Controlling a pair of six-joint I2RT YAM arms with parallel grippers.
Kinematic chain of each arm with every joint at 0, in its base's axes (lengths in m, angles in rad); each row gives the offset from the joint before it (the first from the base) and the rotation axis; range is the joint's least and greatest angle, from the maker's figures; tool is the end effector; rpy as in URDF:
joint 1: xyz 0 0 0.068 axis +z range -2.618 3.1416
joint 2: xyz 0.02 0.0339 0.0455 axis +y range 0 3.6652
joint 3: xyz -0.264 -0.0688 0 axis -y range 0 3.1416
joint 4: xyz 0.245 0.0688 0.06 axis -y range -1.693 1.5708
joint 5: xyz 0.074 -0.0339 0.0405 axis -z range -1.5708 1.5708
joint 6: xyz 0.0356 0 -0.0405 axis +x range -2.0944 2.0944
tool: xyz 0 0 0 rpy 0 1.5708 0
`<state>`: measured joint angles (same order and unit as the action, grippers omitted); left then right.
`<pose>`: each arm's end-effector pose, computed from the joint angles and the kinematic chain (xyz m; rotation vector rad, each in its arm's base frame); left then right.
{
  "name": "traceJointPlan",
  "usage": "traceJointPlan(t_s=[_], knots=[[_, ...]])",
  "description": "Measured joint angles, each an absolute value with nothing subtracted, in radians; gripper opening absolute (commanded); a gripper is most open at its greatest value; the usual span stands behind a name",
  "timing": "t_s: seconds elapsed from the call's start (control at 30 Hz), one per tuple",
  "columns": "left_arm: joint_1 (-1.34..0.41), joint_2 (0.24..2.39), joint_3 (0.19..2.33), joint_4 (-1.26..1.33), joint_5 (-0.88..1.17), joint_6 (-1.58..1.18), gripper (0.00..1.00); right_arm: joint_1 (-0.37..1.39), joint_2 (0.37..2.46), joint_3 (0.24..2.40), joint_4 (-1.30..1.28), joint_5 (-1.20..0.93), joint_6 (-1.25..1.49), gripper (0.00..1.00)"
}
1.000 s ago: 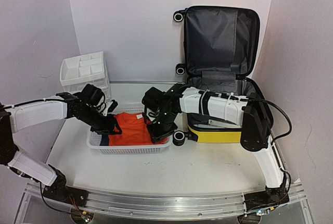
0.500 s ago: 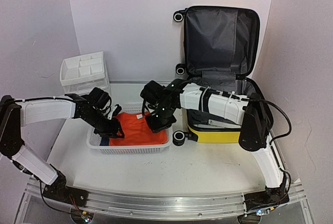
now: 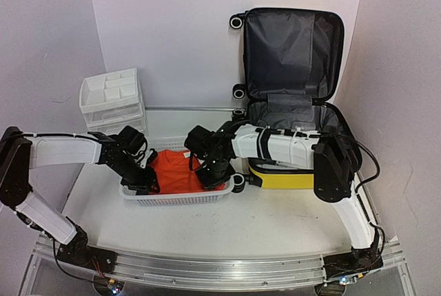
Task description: Open, take out, and arrange the luggage
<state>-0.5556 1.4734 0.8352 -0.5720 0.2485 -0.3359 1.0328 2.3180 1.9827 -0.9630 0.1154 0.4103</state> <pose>0.2206 -0.1473 0.1770 0.3799 2.8479 -0.5494 0.2495 0.4100 0.1779 -0.8538 2.7279 0.1349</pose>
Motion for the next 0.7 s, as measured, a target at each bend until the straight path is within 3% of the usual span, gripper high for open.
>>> traceJointPlan(t_s=[0.17,0.43,0.53,0.7], knots=[[-0.556,1.322,0.844,-0.594,0.25,-0.335,0.59,1.03,2.226,1.962,-0.976,0.101,0.358,0.59],[-0.552,1.003,0.945,-0.657,0.06,-0.332,0.87,1.028,1.81,1.713,-0.971,0.163,0.257,0.92],[-0.538,0.95,0.942,-0.726,-0.078,-0.352,0.94,1.027,1.65,1.56,-0.969,0.227,0.246,0.98],[-0.513,1.005,0.875,-0.813,-0.202,-0.417,0.93,1.027,1.48,1.332,-0.973,0.311,0.256,0.98]])
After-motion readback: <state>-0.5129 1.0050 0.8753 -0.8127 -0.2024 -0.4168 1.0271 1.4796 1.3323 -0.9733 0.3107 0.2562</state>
